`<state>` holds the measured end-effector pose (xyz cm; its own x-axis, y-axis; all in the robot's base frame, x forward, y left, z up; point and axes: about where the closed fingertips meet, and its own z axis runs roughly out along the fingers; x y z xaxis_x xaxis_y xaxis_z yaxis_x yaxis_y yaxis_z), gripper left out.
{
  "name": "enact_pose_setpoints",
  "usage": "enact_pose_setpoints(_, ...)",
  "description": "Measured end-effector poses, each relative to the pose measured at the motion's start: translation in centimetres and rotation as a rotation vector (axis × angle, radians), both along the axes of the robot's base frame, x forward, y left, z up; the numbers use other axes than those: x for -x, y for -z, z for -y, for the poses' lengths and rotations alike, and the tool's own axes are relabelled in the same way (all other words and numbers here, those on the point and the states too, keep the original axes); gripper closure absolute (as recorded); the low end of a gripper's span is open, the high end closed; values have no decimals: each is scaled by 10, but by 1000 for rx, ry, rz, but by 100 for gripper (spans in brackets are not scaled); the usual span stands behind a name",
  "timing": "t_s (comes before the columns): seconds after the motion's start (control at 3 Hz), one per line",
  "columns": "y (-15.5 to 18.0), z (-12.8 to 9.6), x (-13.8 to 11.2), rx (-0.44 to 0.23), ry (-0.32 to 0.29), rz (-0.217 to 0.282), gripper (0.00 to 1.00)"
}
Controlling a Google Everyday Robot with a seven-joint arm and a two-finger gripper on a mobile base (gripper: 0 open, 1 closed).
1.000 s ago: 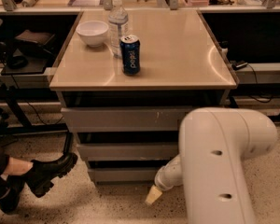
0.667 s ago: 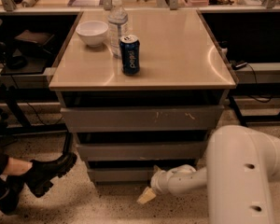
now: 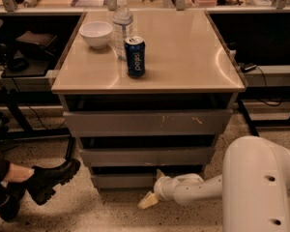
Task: Open bottom drawer
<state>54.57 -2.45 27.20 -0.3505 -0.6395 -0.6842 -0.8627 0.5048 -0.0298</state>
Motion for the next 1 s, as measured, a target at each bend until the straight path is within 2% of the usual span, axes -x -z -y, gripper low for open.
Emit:
enact_pose_setpoints(0.33, 47, 9, -22, 63, 50, -69, 0)
enact_pose_setpoints(0.67, 91, 40, -71, 123, 185, -115, 0)
enact_pose_setpoints(1.0, 92, 47, -96, 128, 217, -91, 0)
